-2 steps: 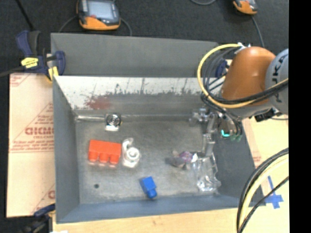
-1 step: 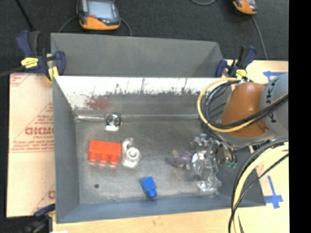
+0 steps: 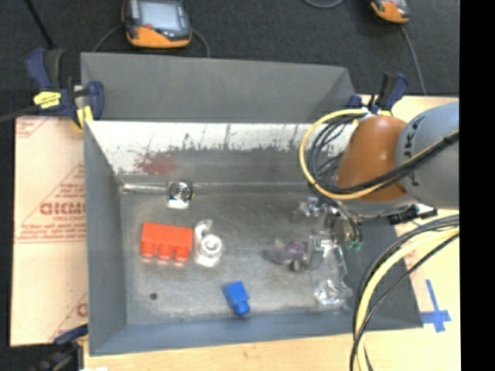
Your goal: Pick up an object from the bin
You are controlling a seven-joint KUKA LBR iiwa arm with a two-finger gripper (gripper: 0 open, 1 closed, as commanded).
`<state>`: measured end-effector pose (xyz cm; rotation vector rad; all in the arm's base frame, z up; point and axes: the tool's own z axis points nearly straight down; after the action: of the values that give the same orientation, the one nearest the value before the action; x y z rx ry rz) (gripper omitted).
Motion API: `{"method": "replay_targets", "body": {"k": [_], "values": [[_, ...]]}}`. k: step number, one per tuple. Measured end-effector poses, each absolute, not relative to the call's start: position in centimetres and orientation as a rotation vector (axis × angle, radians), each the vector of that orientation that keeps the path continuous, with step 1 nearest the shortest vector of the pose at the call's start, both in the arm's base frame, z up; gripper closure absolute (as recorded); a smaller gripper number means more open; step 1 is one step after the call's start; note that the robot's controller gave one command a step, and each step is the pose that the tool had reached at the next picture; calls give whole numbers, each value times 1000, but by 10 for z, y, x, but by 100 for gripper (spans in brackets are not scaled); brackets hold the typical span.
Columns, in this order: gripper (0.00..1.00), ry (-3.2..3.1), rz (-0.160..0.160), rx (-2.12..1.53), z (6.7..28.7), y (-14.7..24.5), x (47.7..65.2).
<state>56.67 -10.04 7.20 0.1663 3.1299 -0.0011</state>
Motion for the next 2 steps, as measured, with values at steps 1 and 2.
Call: {"method": "replay_targets", "body": {"k": [1, 2], "values": [[100, 3132, -4, 163, 73, -102, 565], [100, 3126, -6, 136, 225, -119, 566]]}}
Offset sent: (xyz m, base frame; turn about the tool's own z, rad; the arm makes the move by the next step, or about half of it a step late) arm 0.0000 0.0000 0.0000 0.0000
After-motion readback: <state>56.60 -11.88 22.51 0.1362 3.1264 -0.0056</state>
